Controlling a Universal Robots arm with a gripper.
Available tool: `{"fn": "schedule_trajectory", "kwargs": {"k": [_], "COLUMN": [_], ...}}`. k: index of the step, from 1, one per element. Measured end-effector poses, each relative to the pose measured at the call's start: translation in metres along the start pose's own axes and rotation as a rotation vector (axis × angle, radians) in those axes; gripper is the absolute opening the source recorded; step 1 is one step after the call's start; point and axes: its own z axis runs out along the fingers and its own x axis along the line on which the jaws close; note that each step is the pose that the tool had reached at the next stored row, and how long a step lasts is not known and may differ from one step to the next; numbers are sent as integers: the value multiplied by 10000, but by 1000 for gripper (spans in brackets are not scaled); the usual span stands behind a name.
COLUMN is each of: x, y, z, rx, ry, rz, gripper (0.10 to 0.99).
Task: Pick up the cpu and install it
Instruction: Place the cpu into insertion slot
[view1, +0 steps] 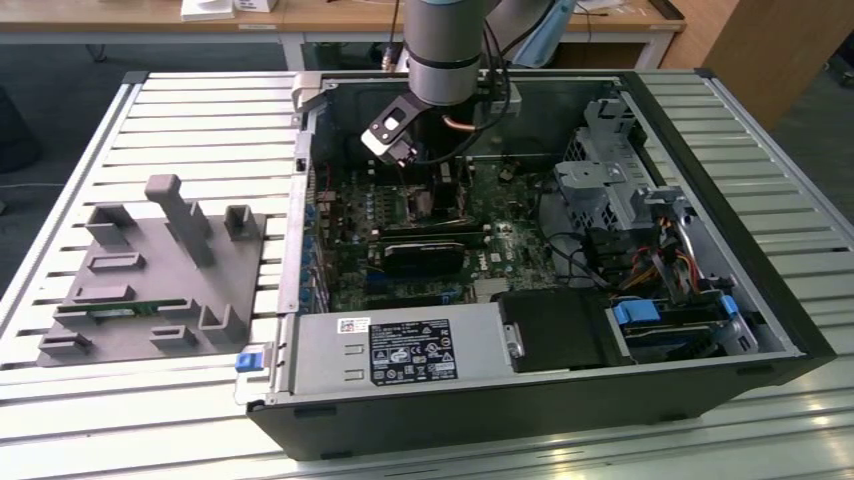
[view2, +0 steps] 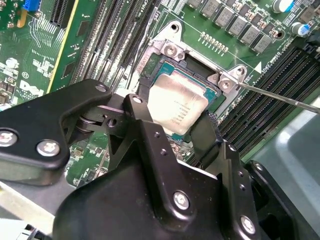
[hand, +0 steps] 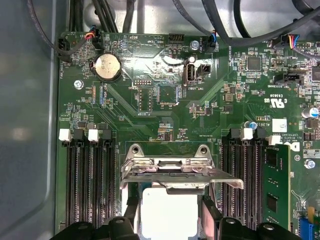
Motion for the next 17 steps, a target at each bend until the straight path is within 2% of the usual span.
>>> {"fn": "schedule_trajectory", "kwargs": {"k": [5,10,13,14,16,17], "x": [-3,-7,-8,-9,-9,-9], "y": [1,4,4,4,5,5], "z": [-51,-148,-171,-179,-192,-197], "rx": [1,3,9,10,11,11], "ry": [-2,0,-1,-3,-2,-1], "rz": [0,0,-1,0,0,0], "gripper": [600,584,404,404,286,286]}}
